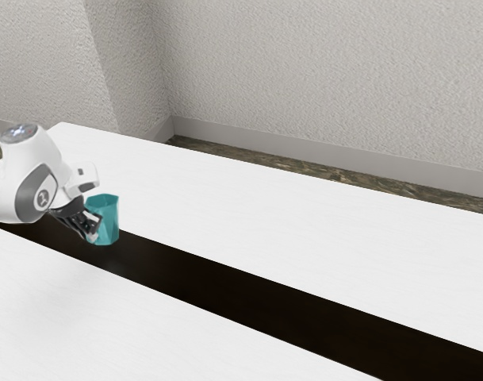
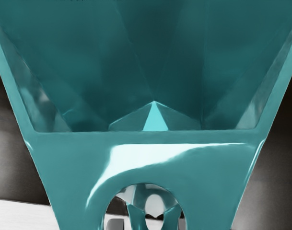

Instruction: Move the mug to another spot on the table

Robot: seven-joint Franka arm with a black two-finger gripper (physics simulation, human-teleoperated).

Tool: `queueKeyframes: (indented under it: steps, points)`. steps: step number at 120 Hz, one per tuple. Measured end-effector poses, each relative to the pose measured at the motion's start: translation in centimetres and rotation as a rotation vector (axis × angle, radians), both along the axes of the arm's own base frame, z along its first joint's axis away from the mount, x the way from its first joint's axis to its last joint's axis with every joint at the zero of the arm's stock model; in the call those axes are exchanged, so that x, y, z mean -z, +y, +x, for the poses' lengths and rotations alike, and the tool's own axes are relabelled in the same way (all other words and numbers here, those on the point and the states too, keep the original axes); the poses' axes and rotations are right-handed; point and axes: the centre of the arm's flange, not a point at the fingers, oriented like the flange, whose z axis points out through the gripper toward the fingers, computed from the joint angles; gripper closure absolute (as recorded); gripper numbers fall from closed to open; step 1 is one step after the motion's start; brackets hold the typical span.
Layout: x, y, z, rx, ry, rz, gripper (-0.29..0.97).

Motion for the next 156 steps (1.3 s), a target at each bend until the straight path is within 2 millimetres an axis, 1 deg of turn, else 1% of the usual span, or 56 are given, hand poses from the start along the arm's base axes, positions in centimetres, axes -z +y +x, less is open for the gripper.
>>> queueKeyframes:
  steps: [18, 29, 47, 65, 95, 118, 131, 143, 156]
  points:
    - [0.0, -2.5, -0.7, 0.036, -0.065, 0.008, 0.69]
    - [0.2, -3.2, -1.7, 0.044, -0.090, 0.016, 0.69]
    - [0.5, -4.5, -2.7, 0.070, -0.118, 0.027, 0.70]
    - [1.1, -6.9, -2.9, 0.112, -0.130, 0.025, 0.71]
    - [1.1, -9.7, -2.5, 0.161, -0.147, 0.017, 0.71]
    - [1.4, -10.6, -2.3, 0.181, -0.148, 0.013, 0.71]
    - [1.7, -11.7, -2.2, 0.199, -0.152, 0.007, 0.71]
    - [2.4, -12.5, -2.3, 0.212, -0.155, 0.002, 0.71]
    - [2.9, -12.7, -2.7, 0.210, -0.166, 0.003, 0.71]
